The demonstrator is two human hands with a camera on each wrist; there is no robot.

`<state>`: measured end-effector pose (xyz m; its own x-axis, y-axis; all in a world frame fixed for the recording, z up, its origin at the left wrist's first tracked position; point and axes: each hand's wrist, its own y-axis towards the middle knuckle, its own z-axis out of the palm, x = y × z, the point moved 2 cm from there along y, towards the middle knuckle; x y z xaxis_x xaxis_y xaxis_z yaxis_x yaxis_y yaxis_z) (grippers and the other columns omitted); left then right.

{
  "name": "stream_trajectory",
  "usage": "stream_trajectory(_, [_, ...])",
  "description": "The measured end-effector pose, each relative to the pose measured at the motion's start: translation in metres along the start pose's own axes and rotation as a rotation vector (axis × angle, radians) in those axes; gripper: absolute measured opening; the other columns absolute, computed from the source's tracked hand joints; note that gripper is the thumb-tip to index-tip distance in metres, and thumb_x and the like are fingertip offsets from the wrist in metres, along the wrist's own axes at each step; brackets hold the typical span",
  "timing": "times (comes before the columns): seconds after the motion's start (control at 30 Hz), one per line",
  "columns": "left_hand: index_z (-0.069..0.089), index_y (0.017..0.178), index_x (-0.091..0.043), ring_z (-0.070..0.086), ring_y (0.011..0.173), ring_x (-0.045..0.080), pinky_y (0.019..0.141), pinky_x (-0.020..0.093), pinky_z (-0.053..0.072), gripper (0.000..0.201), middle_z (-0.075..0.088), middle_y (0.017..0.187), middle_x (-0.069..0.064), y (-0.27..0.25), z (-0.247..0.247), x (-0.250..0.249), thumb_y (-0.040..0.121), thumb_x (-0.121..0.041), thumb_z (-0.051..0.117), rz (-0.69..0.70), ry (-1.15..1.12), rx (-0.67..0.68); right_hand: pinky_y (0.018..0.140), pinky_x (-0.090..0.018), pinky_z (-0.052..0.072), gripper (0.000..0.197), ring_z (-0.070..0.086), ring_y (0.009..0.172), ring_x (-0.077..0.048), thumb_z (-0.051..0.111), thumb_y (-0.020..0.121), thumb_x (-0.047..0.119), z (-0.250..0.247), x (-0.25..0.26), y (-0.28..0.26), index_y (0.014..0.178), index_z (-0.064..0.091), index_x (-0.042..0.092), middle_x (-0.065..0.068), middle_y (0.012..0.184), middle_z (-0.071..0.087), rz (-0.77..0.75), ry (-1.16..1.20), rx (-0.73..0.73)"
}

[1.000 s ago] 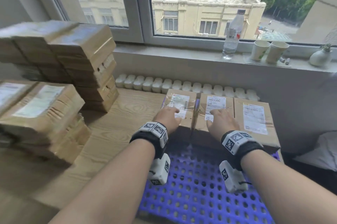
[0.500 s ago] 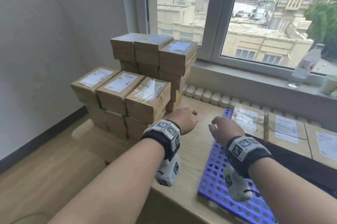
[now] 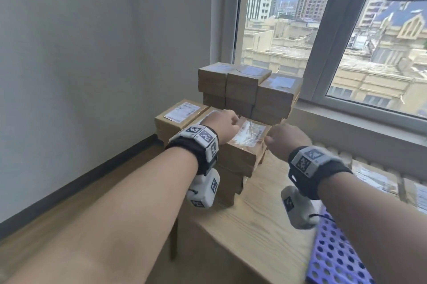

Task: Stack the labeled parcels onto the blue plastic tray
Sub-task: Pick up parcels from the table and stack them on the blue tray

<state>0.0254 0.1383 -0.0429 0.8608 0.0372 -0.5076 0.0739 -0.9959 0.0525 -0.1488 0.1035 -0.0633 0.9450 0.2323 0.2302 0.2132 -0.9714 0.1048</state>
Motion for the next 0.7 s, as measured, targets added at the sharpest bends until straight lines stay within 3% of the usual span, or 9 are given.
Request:
stream_trajectory(0.13, [0.059,0.126,-0.025,0.058,0.111,0.021,0.094,0.034,0.049,0.031,0.060,0.129,-0.001,0.021,-0.024,0.026,0.096,-0.027,0.050,-0.022,0.010,-0.042,0.069,-0.033,0.056,0.026,0.061,0.071,-0.019,0.047,0.090,0.027,-0.006,0.035,0.033,0.078,0.067,0.015,-0.002,0.081,0.065,-0.036,0.015,-0.024])
stream_trajectory(0.27, [0.060,0.125,-0.026,0.056,0.118,0.021,0.098,0.032,0.046,0.031,0.060,0.130,-0.001,0.055,-0.046,0.053,0.095,-0.029,0.053,-0.023,0.063,-0.068,0.061,-0.028,0.045,0.027,0.060,0.070,-0.019,0.047,0.091,0.026,-0.010,0.065,0.077,0.074,0.065,0.017,-0.001,0.080,0.063,-0.067,0.021,-0.044])
stream_trajectory(0.47, [0.060,0.126,-0.025,0.055,0.122,0.021,0.104,0.038,0.044,0.033,0.060,0.131,0.000,0.133,-0.086,0.082,0.094,-0.030,0.054,-0.040,0.077,-0.101,0.060,-0.029,0.043,0.028,0.059,0.071,-0.022,0.045,0.090,0.026,-0.012,0.092,0.154,0.070,0.062,0.015,-0.002,0.077,0.062,-0.076,0.014,-0.089])
stream_trajectory(0.7, [0.060,0.127,-0.024,0.056,0.121,0.021,0.105,0.035,0.044,0.035,0.061,0.132,0.000,0.218,-0.107,0.110,0.093,-0.032,0.057,-0.091,-0.020,-0.103,0.057,-0.028,0.041,0.030,0.056,0.069,-0.016,0.044,0.095,0.026,-0.003,0.121,0.233,0.067,0.055,0.020,0.001,0.076,0.059,-0.136,0.030,-0.132])
